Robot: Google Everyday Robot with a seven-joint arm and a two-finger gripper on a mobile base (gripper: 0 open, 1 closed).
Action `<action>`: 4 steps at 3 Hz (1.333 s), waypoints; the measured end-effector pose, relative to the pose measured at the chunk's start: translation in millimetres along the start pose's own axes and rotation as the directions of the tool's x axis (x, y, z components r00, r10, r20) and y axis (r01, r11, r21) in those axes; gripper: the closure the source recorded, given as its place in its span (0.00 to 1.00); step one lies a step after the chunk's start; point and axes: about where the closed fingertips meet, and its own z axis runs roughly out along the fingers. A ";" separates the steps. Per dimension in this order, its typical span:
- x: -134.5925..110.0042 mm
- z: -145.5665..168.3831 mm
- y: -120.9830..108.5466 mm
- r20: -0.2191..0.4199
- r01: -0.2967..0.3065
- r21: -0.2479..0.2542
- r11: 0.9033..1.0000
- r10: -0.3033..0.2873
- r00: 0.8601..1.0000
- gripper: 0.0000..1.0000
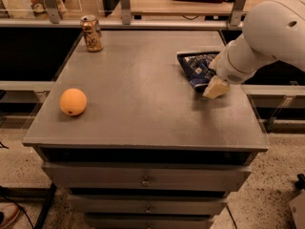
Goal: Move blue chip bag near orange
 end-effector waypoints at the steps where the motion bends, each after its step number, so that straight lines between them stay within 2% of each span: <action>1: 2.3 3.9 -0.9 0.011 -0.012 -0.006 1.000 0.012 1.000 0.64; 2: 1.8 4.0 -2.6 0.019 -0.022 -0.010 1.000 0.022 1.000 0.87; 3: 1.2 3.7 -2.2 0.019 -0.020 -0.010 1.000 0.020 1.000 1.00; 4: 1.2 3.7 -2.2 0.019 -0.020 -0.010 1.000 0.020 1.000 1.00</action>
Offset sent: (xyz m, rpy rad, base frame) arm 0.0070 -0.0032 -0.0021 0.0467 0.0129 -0.0139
